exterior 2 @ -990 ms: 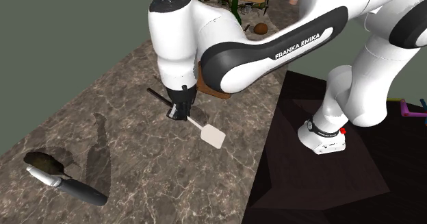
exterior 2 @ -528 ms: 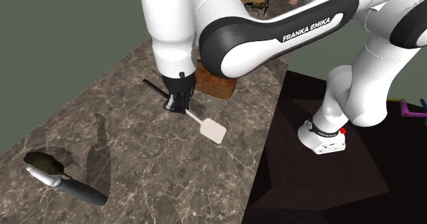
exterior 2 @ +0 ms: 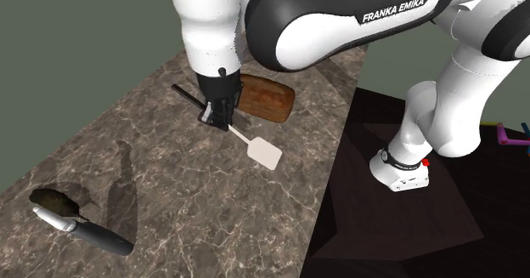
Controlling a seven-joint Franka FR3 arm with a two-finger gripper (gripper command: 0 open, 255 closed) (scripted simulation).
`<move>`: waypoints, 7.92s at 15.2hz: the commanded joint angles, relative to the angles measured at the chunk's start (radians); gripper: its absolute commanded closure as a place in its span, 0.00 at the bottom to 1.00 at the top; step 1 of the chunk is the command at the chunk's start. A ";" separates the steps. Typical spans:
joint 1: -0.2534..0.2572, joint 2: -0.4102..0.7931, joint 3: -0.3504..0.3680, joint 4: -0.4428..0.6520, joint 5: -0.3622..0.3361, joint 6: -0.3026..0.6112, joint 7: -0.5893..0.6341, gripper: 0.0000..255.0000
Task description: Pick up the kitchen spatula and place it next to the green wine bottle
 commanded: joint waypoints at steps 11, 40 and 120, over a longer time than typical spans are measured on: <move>0.011 0.060 0.004 0.247 -0.013 -0.189 0.000 1.00; -0.149 -0.248 -0.110 0.087 0.049 -0.325 -0.267 1.00; -0.454 -0.548 -0.878 -0.667 -0.178 0.202 -1.225 1.00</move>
